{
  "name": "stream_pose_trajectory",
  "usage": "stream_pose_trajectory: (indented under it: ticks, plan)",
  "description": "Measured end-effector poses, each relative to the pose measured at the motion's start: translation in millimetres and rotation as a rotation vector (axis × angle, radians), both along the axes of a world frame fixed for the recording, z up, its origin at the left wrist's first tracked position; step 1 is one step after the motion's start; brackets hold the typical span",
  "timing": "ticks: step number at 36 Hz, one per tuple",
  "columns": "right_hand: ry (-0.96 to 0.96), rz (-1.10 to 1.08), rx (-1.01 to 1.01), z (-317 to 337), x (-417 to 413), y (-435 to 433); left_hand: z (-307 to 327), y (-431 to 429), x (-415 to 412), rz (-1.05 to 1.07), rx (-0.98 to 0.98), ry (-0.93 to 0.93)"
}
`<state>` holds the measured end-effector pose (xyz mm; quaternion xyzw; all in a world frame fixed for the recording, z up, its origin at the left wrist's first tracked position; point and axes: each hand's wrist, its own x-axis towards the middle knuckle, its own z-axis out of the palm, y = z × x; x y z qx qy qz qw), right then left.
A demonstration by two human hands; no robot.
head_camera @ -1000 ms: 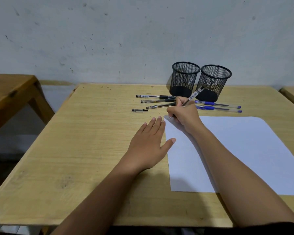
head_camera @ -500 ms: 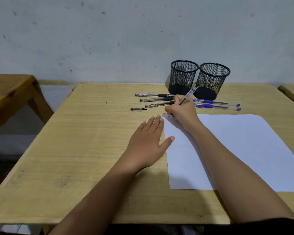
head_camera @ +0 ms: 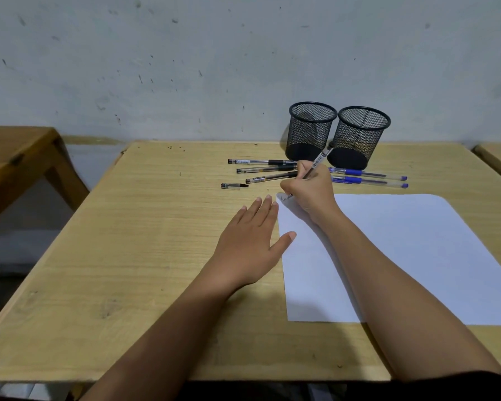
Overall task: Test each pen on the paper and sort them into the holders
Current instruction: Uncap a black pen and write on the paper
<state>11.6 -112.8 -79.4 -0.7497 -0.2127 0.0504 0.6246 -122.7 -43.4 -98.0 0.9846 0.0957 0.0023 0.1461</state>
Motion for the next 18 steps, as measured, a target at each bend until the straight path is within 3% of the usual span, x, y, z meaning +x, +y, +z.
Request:
stream_pose_trajectory:
  ticks: [4,18]
  plan:
    - [0.047,-0.053,0.060,-0.6,5.5,-6.6,0.4,0.0,-0.7,0.002,-0.007,0.003]
    - [0.041,0.027,-0.010,-3.3,7.6,-4.9,-0.5,1.8,0.2,0.005,0.007,0.012]
